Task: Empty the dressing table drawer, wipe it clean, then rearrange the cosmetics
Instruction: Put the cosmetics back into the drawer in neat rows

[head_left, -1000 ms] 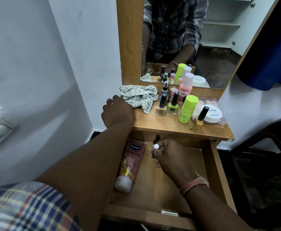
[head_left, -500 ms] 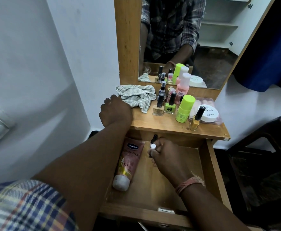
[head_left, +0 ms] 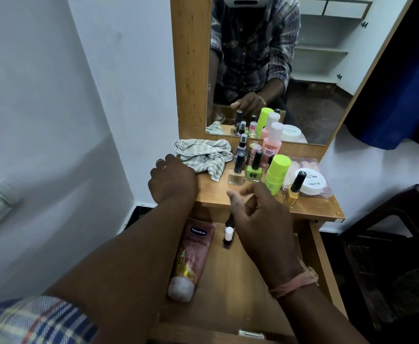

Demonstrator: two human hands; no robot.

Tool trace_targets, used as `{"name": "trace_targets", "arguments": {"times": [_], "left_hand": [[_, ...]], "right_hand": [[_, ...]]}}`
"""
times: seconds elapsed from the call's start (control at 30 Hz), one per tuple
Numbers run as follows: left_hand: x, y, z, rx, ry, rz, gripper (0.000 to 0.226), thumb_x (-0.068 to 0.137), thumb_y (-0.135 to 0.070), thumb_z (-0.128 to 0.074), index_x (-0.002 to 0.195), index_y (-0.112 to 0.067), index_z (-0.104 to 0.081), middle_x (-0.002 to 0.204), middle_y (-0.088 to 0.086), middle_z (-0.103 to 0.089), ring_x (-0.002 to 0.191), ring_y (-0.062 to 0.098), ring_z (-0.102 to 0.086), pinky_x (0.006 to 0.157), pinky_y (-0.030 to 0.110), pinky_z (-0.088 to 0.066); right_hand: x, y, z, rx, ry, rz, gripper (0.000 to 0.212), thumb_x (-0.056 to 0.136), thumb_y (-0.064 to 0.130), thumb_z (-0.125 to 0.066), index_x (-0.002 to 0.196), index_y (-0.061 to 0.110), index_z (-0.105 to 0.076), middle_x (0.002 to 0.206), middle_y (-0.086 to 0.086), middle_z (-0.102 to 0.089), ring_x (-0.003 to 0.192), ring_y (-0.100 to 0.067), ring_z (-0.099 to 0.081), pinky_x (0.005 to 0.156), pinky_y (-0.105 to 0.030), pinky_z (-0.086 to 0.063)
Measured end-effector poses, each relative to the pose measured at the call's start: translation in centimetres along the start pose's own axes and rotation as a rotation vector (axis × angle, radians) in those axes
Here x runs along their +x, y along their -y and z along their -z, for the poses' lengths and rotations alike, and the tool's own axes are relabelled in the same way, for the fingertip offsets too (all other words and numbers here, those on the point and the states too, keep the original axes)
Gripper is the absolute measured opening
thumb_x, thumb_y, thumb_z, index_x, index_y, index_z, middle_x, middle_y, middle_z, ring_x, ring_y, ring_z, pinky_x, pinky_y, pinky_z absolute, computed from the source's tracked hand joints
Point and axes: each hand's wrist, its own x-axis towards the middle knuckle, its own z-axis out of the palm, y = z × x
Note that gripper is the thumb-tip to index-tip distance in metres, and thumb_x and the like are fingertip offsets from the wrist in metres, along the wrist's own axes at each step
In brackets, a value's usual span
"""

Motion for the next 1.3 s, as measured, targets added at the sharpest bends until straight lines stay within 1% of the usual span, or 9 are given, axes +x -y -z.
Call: {"name": "trace_targets", "arguments": {"times": [0.1,0.2,0.5,0.6,0.67,0.8,0.93,1.17,1.3], "left_hand": [[-0.1,0.0,0.1,-0.01,-0.01,-0.012,0.029,0.1,-0.024,-0.047,0.125,-0.011,-0.055,0.126,0.012,-0.059,0.117,0.035,-0.058,0.09,0.041,-0.046],[-0.2,0.2,0.1,-0.006,-0.021,-0.03,0.028,0.1,-0.023,-0.047,0.124,-0.01,-0.055,0.124,0.013,-0.06,0.116,0.036,-0.059,0.089,0.04,-0.046],[0.0,0.0,0.0,-0.009,-0.011,-0.016,0.029,0.102,-0.025,-0.044,0.125,-0.011,-0.055,0.126,0.012,-0.059,0.117,0.035,-0.058,0.09,0.039,-0.045],[0.0,0.1,-0.1,-0.008,-0.003,-0.017,0.03,0.103,-0.028,-0.044,0.126,-0.012,-0.054,0.127,0.011,-0.058,0.118,0.034,-0.057,0.09,0.04,-0.045],[0.0,0.1,-0.1,-0.007,-0.005,-0.01,0.03,0.102,-0.027,-0.045,0.127,-0.012,-0.054,0.128,0.011,-0.057,0.119,0.034,-0.056,0.091,0.04,-0.044],[-0.1,0.0,-0.1,-0.013,-0.007,0.005,0.03,0.1,-0.025,-0.048,0.126,-0.013,-0.055,0.128,0.01,-0.058,0.119,0.033,-0.057,0.092,0.04,-0.045],[-0.1,0.0,0.0,-0.008,-0.01,0.006,0.029,0.099,-0.028,-0.051,0.125,-0.014,-0.056,0.127,0.01,-0.059,0.117,0.032,-0.058,0.09,0.039,-0.046],[0.2,0.0,-0.2,-0.01,-0.002,0.013,0.03,0.098,-0.025,-0.05,0.125,-0.014,-0.055,0.128,0.009,-0.058,0.118,0.032,-0.057,0.091,0.039,-0.044],[0.1,0.0,-0.2,-0.006,-0.015,0.015,0.029,0.099,-0.026,-0.049,0.125,-0.014,-0.056,0.128,0.009,-0.058,0.118,0.032,-0.057,0.091,0.039,-0.045]], "right_hand": [[2.8,0.4,-1.1,-0.08,0.044,0.009,0.036,0.1,0.034,-0.056,0.134,0.024,-0.046,0.074,0.005,-0.063,0.063,-0.015,-0.06,0.053,-0.037,-0.05],[5.1,0.9,-1.7,-0.215,0.054,0.036,0.049,0.101,0.029,-0.052,0.146,0.02,-0.035,0.094,-0.004,-0.068,0.08,-0.026,-0.066,0.06,-0.035,-0.048],[5.4,0.9,-1.1,-0.138,0.069,-0.041,0.017,0.095,0.027,-0.065,0.107,0.017,-0.057,0.09,-0.001,-0.066,0.081,-0.022,-0.062,0.064,-0.035,-0.048],[3.2,1.3,1.2,-0.027,0.047,-0.059,0.011,0.092,0.029,-0.07,0.092,0.02,-0.064,0.078,0.007,-0.065,0.068,-0.004,-0.06,0.058,-0.019,-0.044],[1.5,1.2,2.1,0.02,0.163,-0.126,0.009,0.09,0.028,-0.073,0.088,0.02,-0.069,0.074,0.011,-0.065,0.063,0.005,-0.059,0.052,-0.007,-0.038],[-1.0,-0.7,1.2,-0.07,0.386,-0.199,0.01,0.089,0.03,-0.071,0.083,0.022,-0.072,0.071,0.013,-0.066,0.067,0.003,-0.061,0.051,-0.012,-0.04],[-2.6,-1.6,-0.1,-0.079,0.501,-0.153,0.012,0.097,0.018,-0.062,0.086,0.02,-0.067,0.067,0.02,-0.054,0.074,0.031,-0.049,0.063,-0.001,-0.04],[-2.9,-2.1,-0.9,-0.165,0.516,-0.074,0.019,0.094,0.023,-0.066,0.075,0.021,-0.062,0.064,0.011,-0.057,0.062,0.009,-0.057,0.052,-0.012,-0.038],[-3.4,-2.4,-1.3,-0.169,0.555,-0.09,0.021,0.096,0.026,-0.063,0.076,0.026,-0.058,0.064,0.015,-0.05,0.067,0.018,-0.054,0.056,-0.008,-0.04]]}}
